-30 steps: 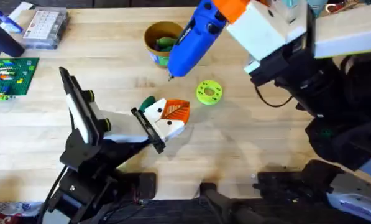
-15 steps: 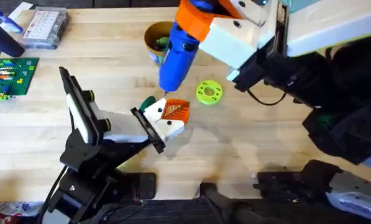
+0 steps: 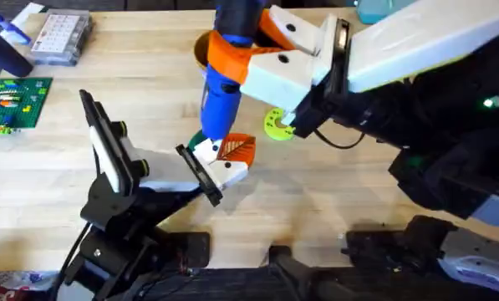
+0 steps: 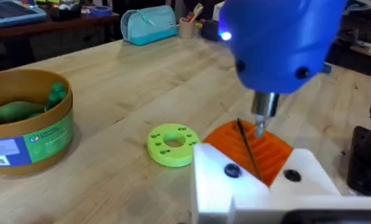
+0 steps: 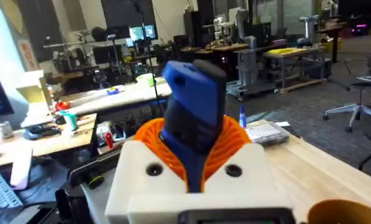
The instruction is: Pick up the gripper from the table and insert it into the empty holder that is missing its gripper. Then pick up a screw, insert it into the mounting hole, and use the screwdriver to tighten it. Finally, clean up the table by picking up the vegetable and placing it into the bucket.
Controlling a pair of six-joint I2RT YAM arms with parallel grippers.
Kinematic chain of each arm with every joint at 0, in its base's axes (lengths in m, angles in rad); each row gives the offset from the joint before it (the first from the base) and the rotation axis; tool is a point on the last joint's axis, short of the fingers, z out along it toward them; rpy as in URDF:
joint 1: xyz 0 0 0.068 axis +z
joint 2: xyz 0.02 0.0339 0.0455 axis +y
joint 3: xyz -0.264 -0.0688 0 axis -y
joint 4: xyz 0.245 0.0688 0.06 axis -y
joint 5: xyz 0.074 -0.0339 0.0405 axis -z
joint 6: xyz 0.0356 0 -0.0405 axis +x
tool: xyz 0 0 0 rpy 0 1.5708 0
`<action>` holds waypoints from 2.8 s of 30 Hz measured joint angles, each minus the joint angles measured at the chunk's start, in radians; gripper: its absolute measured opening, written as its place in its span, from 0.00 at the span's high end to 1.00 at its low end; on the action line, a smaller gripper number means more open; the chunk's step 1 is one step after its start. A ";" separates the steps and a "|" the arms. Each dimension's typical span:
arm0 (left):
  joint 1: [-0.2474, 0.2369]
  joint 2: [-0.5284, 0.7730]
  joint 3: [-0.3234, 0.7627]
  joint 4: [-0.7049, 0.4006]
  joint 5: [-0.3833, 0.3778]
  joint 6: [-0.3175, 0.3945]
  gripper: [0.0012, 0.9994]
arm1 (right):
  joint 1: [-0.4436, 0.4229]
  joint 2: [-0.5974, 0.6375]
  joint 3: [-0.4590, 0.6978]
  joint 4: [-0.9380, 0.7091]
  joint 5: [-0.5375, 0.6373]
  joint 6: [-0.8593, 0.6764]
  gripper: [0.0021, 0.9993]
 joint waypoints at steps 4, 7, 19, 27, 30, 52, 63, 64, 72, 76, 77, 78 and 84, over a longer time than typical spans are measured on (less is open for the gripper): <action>0.000 0.000 0.000 0.000 0.000 0.000 0.99 | 0.000 0.006 0.006 0.000 -0.027 -0.035 0.93; 0.000 0.000 0.000 0.000 0.000 0.000 0.99 | 0.000 0.033 0.027 0.000 -0.054 -0.056 0.93; 0.000 0.000 0.000 0.000 0.000 0.000 0.99 | 0.002 0.064 0.049 -0.043 -0.074 -0.076 0.93; 0.000 0.000 0.000 0.000 0.000 0.000 0.99 | 0.002 0.064 0.050 -0.055 -0.074 -0.078 0.93; 0.000 0.000 0.000 0.000 0.000 0.000 0.99 | 0.002 0.064 0.050 -0.077 -0.074 -0.078 0.93; 0.000 0.000 0.000 0.000 0.000 0.000 0.99 | 0.002 0.064 0.050 -0.097 -0.074 -0.093 0.93; 0.000 0.000 0.000 0.000 0.000 0.000 0.99 | 0.002 0.088 0.058 -0.092 -0.073 -0.093 0.93; 0.000 0.000 0.000 0.000 0.000 0.000 0.99 | 0.002 0.089 0.058 -0.095 -0.073 -0.093 0.93; 0.000 0.000 0.000 -0.001 0.000 -0.007 0.99 | 0.004 0.088 0.062 -0.104 -0.077 -0.100 0.93; 0.000 0.000 0.000 -0.001 0.000 -0.008 0.99 | 0.004 0.088 0.062 -0.106 -0.077 -0.100 0.93; 0.000 0.000 0.000 -0.001 0.000 -0.008 0.99 | 0.004 0.088 0.062 -0.105 -0.077 -0.100 0.93; 0.000 0.000 0.000 -0.001 0.000 -0.009 0.99 | 0.004 0.088 0.062 -0.105 -0.079 -0.101 0.93; 0.000 0.000 0.000 0.000 0.002 -0.008 0.99 | 0.005 0.089 0.063 -0.106 -0.080 -0.104 0.93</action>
